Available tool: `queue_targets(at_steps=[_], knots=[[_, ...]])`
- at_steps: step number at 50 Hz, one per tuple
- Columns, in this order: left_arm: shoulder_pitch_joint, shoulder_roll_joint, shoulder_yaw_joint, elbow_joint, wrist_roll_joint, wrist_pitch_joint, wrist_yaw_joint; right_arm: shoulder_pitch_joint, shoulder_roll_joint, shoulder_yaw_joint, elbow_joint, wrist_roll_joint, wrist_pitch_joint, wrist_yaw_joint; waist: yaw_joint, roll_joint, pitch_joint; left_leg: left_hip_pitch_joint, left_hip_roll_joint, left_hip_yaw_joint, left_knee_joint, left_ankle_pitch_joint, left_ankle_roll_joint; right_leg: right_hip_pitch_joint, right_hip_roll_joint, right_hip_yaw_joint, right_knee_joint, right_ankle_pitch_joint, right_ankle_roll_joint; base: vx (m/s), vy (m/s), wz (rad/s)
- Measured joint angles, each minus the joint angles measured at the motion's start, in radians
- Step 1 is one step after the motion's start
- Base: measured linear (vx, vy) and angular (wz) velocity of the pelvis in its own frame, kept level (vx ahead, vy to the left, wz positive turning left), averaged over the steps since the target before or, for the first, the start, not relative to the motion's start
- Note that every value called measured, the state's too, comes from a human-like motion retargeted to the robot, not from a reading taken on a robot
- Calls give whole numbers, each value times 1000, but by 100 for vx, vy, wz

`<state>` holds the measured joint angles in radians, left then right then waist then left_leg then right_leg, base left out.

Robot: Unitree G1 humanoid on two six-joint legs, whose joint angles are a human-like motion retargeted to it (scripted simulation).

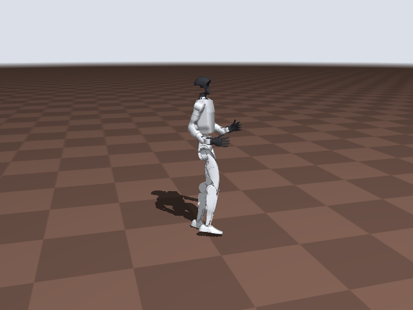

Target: Walk run

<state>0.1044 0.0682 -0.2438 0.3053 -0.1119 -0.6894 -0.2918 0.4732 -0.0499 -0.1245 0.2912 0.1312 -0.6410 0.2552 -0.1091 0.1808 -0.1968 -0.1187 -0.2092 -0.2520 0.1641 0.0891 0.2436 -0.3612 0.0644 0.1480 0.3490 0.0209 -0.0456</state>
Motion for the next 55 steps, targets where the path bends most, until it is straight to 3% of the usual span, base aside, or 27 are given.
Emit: queue_targets(at_steps=[2, 3, 7, 10, 12, 15, 16, 17, 20, 25, 28, 31, 35, 37, 40, 43, 44, 45, 47, 49, 50, 53, 55], knots=[[-39, 49, -27, 8, -2, -4, -21, 26, 34, 1, -11, 8, 4, -14, -38, -35, 14, 53, -45, -91, 8, -3, 16, -3, -30, 94, -156, -8, 72, 70, -19, 315], [-53, 69, -33, 16, -1, -6, -29, 33, 48, 3, -15, 15, 6, -17, -48, -55, 24, 83, -56, -129, 13, -11, 18, -11, -43, 125, -220, -20, 81, 68, -21, 256], [-48, 101, 0, 55, 13, -14, -48, 4, 57, 46, -17, 18, 22, -4, -25, -129, 69, 184, -87, -143, 55, -1, 13, 7, -48, 232, -371, -54, 206, 74, -18, 140], [31, 72, 57, 72, 0, -16, -40, -61, 27, 72, -2, -12, 38, 32, -22, -170, 70, 229, -108, -104, 122, 94, -31, 38, -37, 300, -320, 135, 209, 81, -10, 121], [107, 39, 99, 82, -8, -16, -43, -102, 12, 89, 12, -32, 40, 55, -58, -148, 49, 201, -63, -26, 245, 242, -133, 42, -35, 170, -244, 6, 139, 94, -10, 198], [190, -35, 185, 135, 7, -18, -88, -147, 2, 103, 34, -36, 33, 47, -130, -97, 25, 52, 76, 129, 517, 382, -422, 78, -46, 112, -175, -87, 122, 83, -4, 287], [209, -57, 194, 144, 5, -17, -85, -163, -1, 106, 38, -25, 35, 43, -114, -117, 17, 17, 100, 216, 567, 411, -472, 101, -83, 68, -183, -101, 119, 72, 3, 229], [225, -76, 203, 151, 0, -15, -80, -180, -4, 110, 41, -15, 38, 40, -95, -139, 13, -19, 115, 291, 612, 414, -484, 125, -115, 22, -192, -110, 113, 65, 2, 122], [261, -96, 228, 154, -42, -5, -60, -242, -14, 129, 36, 4, 44, 30, -24, -205, 38, -143, 105, 417, 705, 262, -306, 188, -165, -70, -224, -101, 92, 53, 1, 107], [272, -68, 278, 144, -64, 18, -37, -343, -90, 135, -12, -34, 43, 21, 144, -259, 75, -382, 116, 499, 632, 48, -229, 274, -185, -180, -284, -110, 106, 48, 1, 81], [268, -63, 299, 131, -55, 21, -13, -377, -138, 114, -27, -62, 48, 32, 171, -257, 77, -461, 223, 655, 502, -80, -109, 322, -159, -272, -305, -143, 102, 62, 1, 159], [254, -88, 322, 122, -53, 25, 16, -397, -160, 97, -23, -86, 51, 28, 181, -252, 79, -503, 266, 807, 319, -151, -78, 371, -115, -333, -324, -165, 92, 67, 1, 139], [228, -135, 342, 113, -56, 28, 63, -387, -133, 70, -9, -106, 49, 4, 167, -241, 78, -481, 217, 901, 105, -205, -82, 438, -56, -433, -327, -136, 100, 83, 4, 140], [224, -152, 346, 111, -42, 27, 107, -360, -105, 58, -4, -108, 46, 3, 176, -274, 78, -449, 181, 907, 82, -165, 1, 464, -71, -440, -298, -68, 146, 107, -6, 71], [226, -163, 346, 117, -4, 22, 178, -302, -47, 46, 12, -113, 43, 14, 218, -331, 72, -383, 159, 871, 106, -247, 18, 498, -100, -443, -212, 168, 217, 124, -15, 28], [203, -172, 339, 122, -6, 36, 212, -237, 1, 61, 26, -117, 40, 12, 179, -273, 79, -390, 189, 660, 193, -323, 18, 437, -26, -361, 1, 473, 190, 113, 6, 124], [197, -176, 328, 119, -15, 39, 214, -219, 6, 67, 30, -113, 40, 7, 152, -254, 88, -349, 183, 639, 209, -361, 18, 393, -12, -349, 145, 503, 169, 117, 12, 214], [191, -179, 313, 114, -24, 42, 213, -204, 6, 70, 35, -107, 41, 2, 122, -239, 100, -296, 164, 623, 220, -400, 18, 341, -4, -334, 318, 503, 147, 116, 19, 208], [168, -165, 306, 107, -14, 47, 211, -178, 22, 61, 44, -101, 43, 13, 107, -150, 92, -250, 226, 556, 175, -402, 18, 265, 126, -238, 318, 485, 137, 98, 28, 149], [133, -164, 297, 117, 3, 49, 217, -143, 29, 34, 52, -93, 44, 18, 106, -96, 93, -211, 232, 491, 137, -401, 18, 170, 149, -180, 375, 377, 101, 89, 22, 130], [113, -164, 286, 123, 10, 49, 224, -123, 33, 18, 54, -85, 42, 14, 107, -79, 94, -180, 225, 464, 103, -395, 18, 122, 144, -165, 390, 320, 71, 113, 22, 160], [71, -147, 229, 108, 32, 49, 237, -66, 43, -27, 50, -44, 23, -23, 66, -37, 108, -83, 186, 328, -6, -376, 18, -39, 15, -282, 382, 158, -72, 102, 15, 215], [42, -118, 200, 84, 58, 57, 251, -34, 45, -54, 48, -23, 14, -35, 11, -17, 123, -42, 163, 224, -33, -379, 18, -129, -31, -295, 319, 99, -61, 97, -6, 256]])
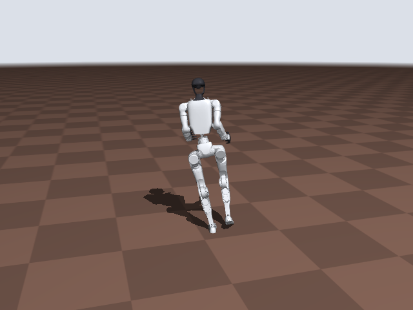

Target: Walk run

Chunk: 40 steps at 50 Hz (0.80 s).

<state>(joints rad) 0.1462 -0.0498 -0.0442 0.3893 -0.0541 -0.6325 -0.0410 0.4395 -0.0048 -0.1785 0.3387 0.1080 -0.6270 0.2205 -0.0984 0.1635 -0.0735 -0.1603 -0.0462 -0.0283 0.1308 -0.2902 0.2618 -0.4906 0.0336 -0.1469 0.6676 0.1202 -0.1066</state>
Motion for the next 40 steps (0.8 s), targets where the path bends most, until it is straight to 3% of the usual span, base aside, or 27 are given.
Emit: queue_targets(at_steps=[4, 8, 10, 12, 15, 17, 18, 20, 22, 24, 25, 27, 30, 32, 33, 35, 36, 37, 38, 40], knots=[[-88, 81, 8, -23, 72, -10, -11, 35, 7, -33, 6, 10, 1, -33, -97, -10, 48, 94, -40, -157, -14, -45, 0, -156, -43, 35, -183, -66, 139, 105, -28, 206], [-116, 124, 74, 20, 104, -24, -56, 17, 19, -58, 19, 19, 3, -77, -107, -48, 92, 217, -91, -179, -22, -31, -24, -278, -91, 52, -296, -140, 237, 132, -34, 53], [-88, 122, 109, 64, 88, -37, -70, -21, 15, -74, 22, 25, -1, -93, -128, -15, 97, 245, -64, -163, -4, 65, -98, -316, -65, 56, -295, -162, 208, 113, -17, 43], [-40, 105, 150, 144, 75, -66, -58, -76, -11, -85, 22, 28, -11, -114, -159, 33, 86, 239, -32, -134, 51, 263, -194, -327, -41, 46, -228, -153, 121, 190, -41, 49], [52, 92, 198, 278, 96, -116, 67, -188, -57, -57, 8, 44, -26, -161, -170, 75, 66, 169, 13, -23, 259, 676, -394, -280, -26, 49, -96, -352, 21, 159, -35, -11], [113, 83, 196, 354, 129, -133, 181, -309, -84, -50, -6, 73, -18, -154, -156, 47, 87, 34, -7, 52, 592, 814, -437, -207, -15, 77, -56, -444, -6, 160, -30, -60], [137, 75, 202, 386, 145, -132, 205, -370, -98, -51, -19, 90, -14, -135, -131, 26, 94, -43, -69, 31, 741, 814, -464, -157, -7, 105, -51, -488, -10, 157, -23, -89], [179, 58, 226, 414, 183, -135, 186, -481, -133, -33, -52, 124, -11, -118, -82, -30, 93, -223, -160, 41, 949, 673, -476, -76, -19, 150, -52, -553, -18, 159, -17, -66], [244, 46, 252, 397, 223, -149, 150, -537, -175, -16, -100, 160, -12, -107, -34, -61, 91, -425, -49, 155, 1112, 512, -363, 25, -10, 146, -104, -573, -36, 206, -20, -13], [295, 38, 275, 373, 253, -162, 142, -549, -214, -5, -143, 198, -11, -95, 37, -93, 89, -597, 37, 225, 1151, 365, -225, 157, 17, 150, -213, -519, -50, 195, -19, -28], [314, 35, 288, 360, 266, -171, 143, -543, -232, -1, -161, 222, -8, -87, 81, -108, 84, -668, 83, 261, 1127, 307, -171, 233, 41, 158, -291, -459, -56, 217, -18, -50], [335, 22, 308, 337, 279, -187, 139, -496, -243, -7, -177, 249, 12, -52, 166, -165, 73, -757, 100, 323, 956, 274, -142, 362, 62, 168, -430, -182, -21, 238, -14, -49], [327, -7, 315, 292, 261, -191, 145, -380, -220, -43, -158, 214, 60, 31, 256, -258, 64, -831, 45, 346, 576, 229, -133, 501, -8, 189, -526, 322, 135, 214, -14, -19], [289, 5, 295, 219, 241, -183, 171, -298, -190, -76, -85, 115, 92, 55, 253, -311, 96, -753, -10, 353, 343, 176, -165, 525, -82, 115, -332, 403, 250, 222, -20, 79], [253, 23, 288, 173, 240, -170, 187, -271, -176, -79, -29, 60, 101, 34, 230, -322, 118, -710, -27, 362, 283, 143, -194, 521, -91, 104, -187, 403, 264, 198, -33, 143], [168, 70, 275, 64, 257, -134, 212, -237, -143, -65, 107, -37, 95, -44, 164, -318, 152, -617, -41, 358, 235, 163, -150, 514, 69, 262, -1, 403, 284, 189, -44, 203], [123, 100, 261, -1, 266, -113, 219, -219, -114, -56, 185, -80, 85, -73, 93, -288, 154, -578, -96, 301, 304, 105, -63, 484, 191, 269, 54, 403, 330, 238, -56, 256], [83, 128, 243, -59, 270, -97, 225, -186, -84, -50, 261, -118, 78, -89, 43, -254, 150, -546, -110, 228, 373, 52, -22, 448, 293, 252, 110, 403, 359, 283, -60, 201], [54, 152, 217, -106, 266, -89, 232, -121, -53, -49, 335, -146, 79, -74, 34, -208, 135, -528, -42, 120, 442, 12, -75, 402, 358, 190, 167, 403, 355, 255, -63, 121], [-123, 193, 239, -138, 209, -112, 224, -25, -21, -24, 456, -116, 79, -39, -39, -169, 168, -503, 12, 79, 606, -135, -90, 191, 410, 119, 416, 239, 308, 208, -67, 109]])
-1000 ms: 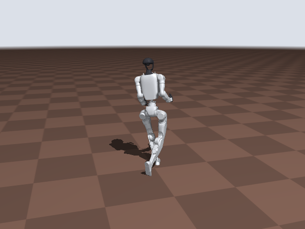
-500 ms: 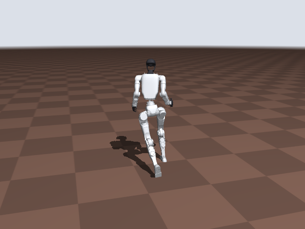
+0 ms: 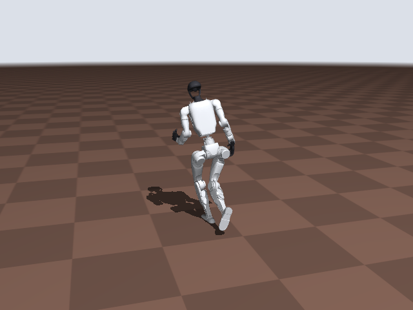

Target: Walk run

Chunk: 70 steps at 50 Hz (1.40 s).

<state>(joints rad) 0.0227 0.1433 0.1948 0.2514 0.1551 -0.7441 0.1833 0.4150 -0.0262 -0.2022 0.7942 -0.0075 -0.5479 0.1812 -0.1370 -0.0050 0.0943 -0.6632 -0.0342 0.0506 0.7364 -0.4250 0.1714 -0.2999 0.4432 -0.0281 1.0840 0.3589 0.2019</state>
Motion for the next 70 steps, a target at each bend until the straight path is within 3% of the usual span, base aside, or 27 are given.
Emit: queue_targets(at_steps=[2, 5, 10, 12, 15, 17, 18, 22, 24, 27, 30, 32, 35, 37, 38, 40, 44, 47, 50, 53, 56, 58, 60, 62, 63, 67, 70], knots=[[-142, -6, -18, 16, -89, -51, -47, 120, 45, -79, 90, 78, -29, 107, 0, 35, -52, 140, 0, -31, -63, -67, -23, -191, -151, -95, 90, -162, -132, 253, -74, 73], [-191, -11, -132, -15, -172, -24, -43, 285, 56, -138, 121, 146, -36, 194, -50, 49, -96, 400, -31, -42, -285, 35, -68, -396, -372, -122, -8, -304, -270, 218, -55, 66], [-8, 2, -171, -39, -193, 0, -129, 356, -1, -260, 22, 168, -130, 156, -254, 226, -108, 705, 65, -149, -551, 932, -336, -522, -455, -90, -613, -358, -165, 246, -62, 82], [89, 4, -153, -22, -149, 39, -172, 324, -7, -250, -83, 155, -130, 105, -297, 263, -45, 721, 160, -39, -316, 949, -422, -455, -412, -66, -804, -430, -114, 253, -89, -57], [201, -4, -126, 46, -80, 23, -192, 160, 9, -216, -251, 141, -99, 18, -318, 226, -14, 745, 39, -86, -154, 949, -377, -368, -452, -105, -870, -471, -154, 227, -65, -75], [272, -23, -107, 134, -5, -30, -128, 27, 12, -179, -358, 148, -104, -31, -291, 185, -22, 695, -41, -26, -25, 941, -350, -316, -442, -86, -768, -372, -349, 246, -66, -145], [324, -44, -64, 199, 62, -69, -97, -28, 0, -133, -406, 152, -107, -65, -246, 169, -37, 640, -87, 30, 65, 917, -303, -297, -352, 68, -668, -476, -383, 268, -75, -209], [507, -114, -31, 517, 159, -122, -144, -284, -40, -102, -547, 235, -104, -105, -47, 181, -117, 219, 56, 125, 566, 555, -77, -116, -298, 50, -566, -666, -436, 282, -48, -166], [563, -144, 22, 563, 39, -149, -301, -386, -91, -51, -630, 297, -109, -86, 120, 140, -147, 38, 144, 241, 560, 427, -20, 52, -238, 160, -701, -592, -456, 286, 1, -255], [624, -137, 104, 527, -80, -160, -334, -402, -196, -69, -734, 306, -112, -53, 244, 50, -157, -166, 128, 270, 328, 378, -25, 264, -304, 118, -875, -193, -336, 261, 7, -48], [649, -123, 137, 429, -111, -153, -282, -311, -269, -100, -766, 181, -45, -52, 345, -97, -133, -191, 44, 324, -147, 366, -105, 386, -445, 78, -793, 165, -79, 262, -9, -22], [612, -116, 136, 337, -102, -103, -257, -247, -254, -118, -749, 76, -10, -87, 366, -123, -88, -131, 24, 294, -400, 304, -159, 427, -475, -3, -614, 165, -20, 251, -23, 25], [489, -110, 93, 219, -103, -40, -211, -194, -173, -75, -636, -16, 1, -185, 333, -92, -25, -34, 23, 202, -525, 232, -240, 484, -271, 137, -460, 165, -24, 247, -30, 92], [385, -101, 42, 145, -104, -25, -185, -166, -109, -41, -517, -14, -14, -154, 276, -30, -3, 31, 46, 152, -457, 412, -148, 464, -121, 91, -349, 158, -7, 265, -38, 156], [348, -96, 10, 109, -104, -20, -171, -131, -75, -34, -443, -29, -27, -100, 218, -17, -22, 22, 12, 90, -323, 373, -32, 413, -101, -9, -284, 139, -36, 292, -30, 193], [302, -100, -115, 70, -109, -25, -115, 18, -16, -100, -253, -140, -22, 3, 164, -5, -116, 57, -73, -150, -142, 243, -59, 281, -166, -207, -43, 4, -173, 380, -34, 173], [92, -211, -51, -24, -218, -42, -129, 179, -5, -159, -115, -174, 32, 120, 50, 14, -193, 287, -26, -18, -145, 93, -37, -111, -271, -118, 64, -263, -217, 259, -57, 65], [116, -189, -110, -146, -290, -59, -47, 285, -11, -272, -133, -81, 17, 191, -6, 65, -218, 529, -22, -21, -353, 397, -130, -263, -354, -66, -243, -309, -213, 267, -60, 42], [191, -113, -155, -187, -264, -5, -83, 358, -52, -351, -179, 56, -55, 194, -120, 149, -201, 734, 22, -130, -504, 937, -271, -270, -427, -48, -683, -310, -141, 229, -41, 111], [266, -45, -166, -212, -241, 75, -253, 374, -97, -372, -279, 98, -111, 152, -191, 229, -120, 791, 178, -27, -210, 949, -399, -211, -417, -26, -979, -435, -120, 229, -62, 26], [322, -23, -117, -206, -215, 89, -370, 306, -121, -334, -432, 38, -96, 91, -213, 210, -80, 836, 135, 17, -58, 949, -321, -182, -474, -25, -1035, -464, -195, 218, -70, -34], [352, -39, -99, -159, -178, 57, -320, 218, -124, -296, -524, -5, -71, 40, -236, 156, -79, 830, 65, 26, 62, 949, -266, -179, -497, 19, -903, -247, -225, 233, -81, 34], [413, -108, -33, -45, -95, -8, -243, 136, -123, -198, -591, -27, -64, -15, -189, 183, -111, 772, -7, 39, 186, 898, -220, -171, -266, 316, -709, -430, -307, 281, -110, -73], [455, -188, -38, 177, -36, -87, -206, -8, -64, -188, -576, -25, -73, -62, -173, 218, -178, 597, 41, -34, 418, 691, -142, -142, -410, -19, -568, -520, -300, 289, -79, 42], [467, -231, -55, 239, -74, -79, -226, -75, -50, -171, -588, 21, -76, -67, -126, 198, -210, 512, 34, 23, 441, 608, -74, -83, -387, -3, -589, -553, -326, 198, -44, -98], [523, -272, -41, 294, -257, -30, -450, -249, -53, -9, -698, 226, -127, -87, 102, 96, -245, 237, 36, 232, 257, 397, 25, 141, -334, 93, -746, -351, -304, 205, -27, -141], [549, -209, -1, 246, -252, -40, -451, -252, -127, 49, -794, 298, -122, -21, 225, 11, -230, 118, -27, 254, -108, 369, -25, 318, -374, 72, -875, 62, -60, 224, -41, -56]])
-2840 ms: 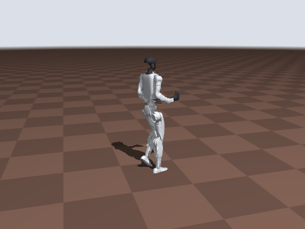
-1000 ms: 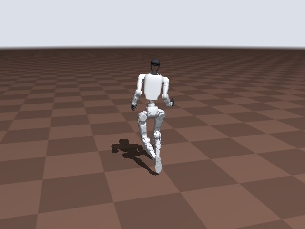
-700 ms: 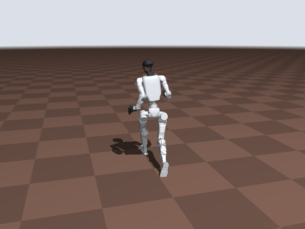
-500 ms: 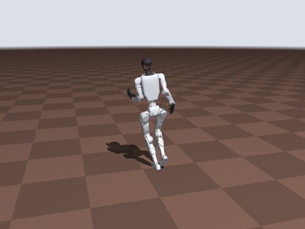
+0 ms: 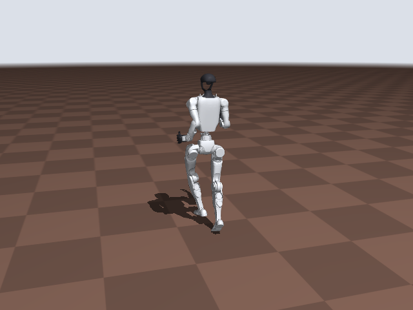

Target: Walk run

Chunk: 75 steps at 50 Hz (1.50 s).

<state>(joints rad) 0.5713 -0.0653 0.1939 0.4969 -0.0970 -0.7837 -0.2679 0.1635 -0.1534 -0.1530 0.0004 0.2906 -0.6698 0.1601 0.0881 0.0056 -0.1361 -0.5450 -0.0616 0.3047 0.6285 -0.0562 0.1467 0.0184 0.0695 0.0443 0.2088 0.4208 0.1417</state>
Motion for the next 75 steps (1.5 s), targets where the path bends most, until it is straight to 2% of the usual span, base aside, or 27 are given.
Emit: queue_targets(at_steps=[2, 6, 7, 8, 10, 12, 15, 17, 20, 25, 28, 30, 32, 34, 35, 38, 45, 51, 55, 56, 58, 60, 62, 65, 68, 71, 75], knots=[[-5, 47, 9, -46, 7, 6, 27, 32, -52, 5, -56, -35, 54, 68, 64, -35, 30, -3, 5, 20, -267, 0, -51, 64, -3, -91, 68, 103, 120, 157, -64, -57], [-92, 107, -15, -188, -25, 54, 40, 77, -62, -63, -143, -215, 147, 133, 86, 0, 117, 10, 85, 2, -558, -45, -207, 164, 152, -64, 261, 103, 120, 198, -54, 44], [-116, 121, -33, -238, -36, 72, 42, 85, -51, -73, -151, -267, 156, 114, 79, 32, 142, 21, 104, -37, -565, -29, -203, 199, 200, -44, 284, 103, 120, 247, -17, 85], [-140, 132, -55, -291, -45, 88, 47, 94, -38, -73, -148, -320, 163, 81, 74, 74, 160, 38, 115, -95, -545, 19, -126, 233, 230, -47, 304, 103, 119, 215, -37, 92], [-188, 157, -94, -388, -63, 109, 68, 118, -8, -65, -116, -397, 168, 40, -1, 78, 141, -15, 80, -210, -302, 51, 115, 177, 270, -169, 437, 56, 10, 223, -60, 106], [-178, 131, -168, -400, -39, 57, 102, 266, 42, -54, -20, -442, 113, 51, 5, 38, 73, 15, -48, -339, -94, -22, 106, 87, 208, -154, 773, -143, -28, 319, 13, 59], [-363, 38, -48, -318, -89, 40, 90, 280, 65, 99, 171, -199, 142, 138, -115, 44, 32, 100, 43, -161, 32, -190, 85, -207, 186, -27, 979, -346, -67, 166, -15, 24], [-386, 5, -184, -341, -172, 44, 122, 328, 44, 84, 216, 63, 192, 340, -121, 72, -19, 208, 30, -164, -69, -171, 48, -338, 100, -19, 852, -398, -117, 176, -8, 75], [-411, 40, -270, -380, -226, 44, 115, 394, 25, 28, 233, 168, 213, 427, -217, 116, -14, 340, 7, -233, -193, -14, -39, -481, 8, -5, 553, -433, -115, 147, -18, 149], [-450, 178, -332, -445, -110, 69, 112, 469, 43, -87, 223, 79, 104, 284, -345, 135, 12, 612, -1, -328, -366, 309, -155, -476, -100, 111, -68, -497, -99, 140, -34, 149], [-475, 245, -353, -502, -46, 113, 89, 477, 90, -111, 178, 18, 67, 190, -377, 126, 40, 698, 33, -339, -273, 412, -244, -446, -172, 64, -146, -573, -86, 151, -72, 146], [-495, 278, -348, -537, -36, 143, 57, 455, 109, -101, 138, -3, 62, 147, -438, 47, 66, 705, 1, -352, -67, 439, -260, -413, -226, 82, -78, -247, 43, 168, -109, 164], [-449, 285, -280, -533, -35, 130, -14, 431, 114, -12, 122, -2, 61, 125, -393, 37, 28, 613, 56, -255, 174, 455, -208, -471, -124, 69, 99, -420, -154, 144, -111, 8], [-367, 220, -243, -442, -8, 85, -91, 349, 137, -4, 177, 42, 85, 143, -358, 47, 22, 515, 132, -242, 411, 329, -105, -455, -82, 73, 233, -476, -122, 124, -65, 83], [-345, 169, -225, -367, 6, 75, -104, 264, 145, -56, 226, 83, 126, 200, -333, 46, 10, 445, 130, -251, 485, 268, -68, -451, -120, -9, 260, -501, -127, 92, -26, 15], [-252, 42, -219, -229, -84, 88, -84, 129, 117, 71, 233, 100, 132, 230, -264, 27, 1, 314, 73, -102, 440, 158, 24, -366, -49, 116, 214, -527, -155, 101, -12, -71], [-112, 73, -98, -105, -38, 62, -67, -53, 25, 140, 149, 4, 99, 207, -103, 7, 12, 122, -31, -57, -195, 82, -7, -111, -73, -69, -99, -359, -110, 77, -9, 34], [-98, 185, -52, -123, 66, 68, 22, -104, -86, 184, 86, -108, 96, 111, -24, 6, 25, 120, -43, 207, -637, 25, -60, 60, 8, -197, -159, -447, -149, 70, -13, 72], [-165, 181, -24, -54, 136, 79, 43, -115, -74, 179, 174, -145, 110, 116, 76, -68, -23, 178, 5, 395, -605, 138, 115, 127, 23, -153, -94, -438, -145, 103, -37, -19], [-189, 161, -6, -16, 161, 74, 52, -108, -47, 164, 217, -142, 118, 148, 85, -93, -37, 201, 12, 401, -594, 118, 115, 138, 11, -162, -55, -368, -117, 141, -59, -59], [-232, 107, 31, 60, 216, 66, 98, -89, 19, 139, 317, -145, 123, 224, 48, -112, -68, 179, 12, 208, -521, 58, 115, 126, 3, -250, 55, -164, -55, 133, -32, 55], [-281, 51, 68, 119, 230, 70, 145, -65, 76, 144, 397, -161, 117, 258, -20, -76, -69, 161, 52, 93, -421, 16, 115, 59, 91, -123, 234, 8, 15, 69, 17, 144], [-351, 6, 59, 166, 197, 77, 150, -66, 89, 151, 469, -189, 106, 231, -64, -11, -52, 196, 85, 72, -385, -19, 115, -37, 199, -31, 420, 63, 44, 79, 28, 169], [-404, -15, -61, 195, 108, 92, 101, -45, 67, 106, 574, -281, 98, 218, -73, 72, -49, 300, 108, 41, -427, -38, 115, -153, 235, 7, 568, -106, -19, 82, 38, 157], [-459, 19, -140, 213, 120, 95, 1, 5, 43, 19, 667, -415, 104, 176, -106, 111, -34, 364, 77, -60, -465, -27, 115, -250, 184, 24, 546, -214, -117, 67, 31, 225], [-514, 79, -219, 223, 184, 83, -60, 42, 35, -84, 810, -540, 88, 14, -196, 136, -22, 399, 24, -245, -485, -11, 115, -320, 83, -6, 379, -301, -170, 51, 17, 324], [-585, 153, -280, 258, 248, 72, -103, 74, 68, -211, 1049, -487, 77, -192, -287, 100, -17, 439, -84, -474, -487, -8, 115, -363, 3, 101, 42, -332, -171, 54, 0, 307]])
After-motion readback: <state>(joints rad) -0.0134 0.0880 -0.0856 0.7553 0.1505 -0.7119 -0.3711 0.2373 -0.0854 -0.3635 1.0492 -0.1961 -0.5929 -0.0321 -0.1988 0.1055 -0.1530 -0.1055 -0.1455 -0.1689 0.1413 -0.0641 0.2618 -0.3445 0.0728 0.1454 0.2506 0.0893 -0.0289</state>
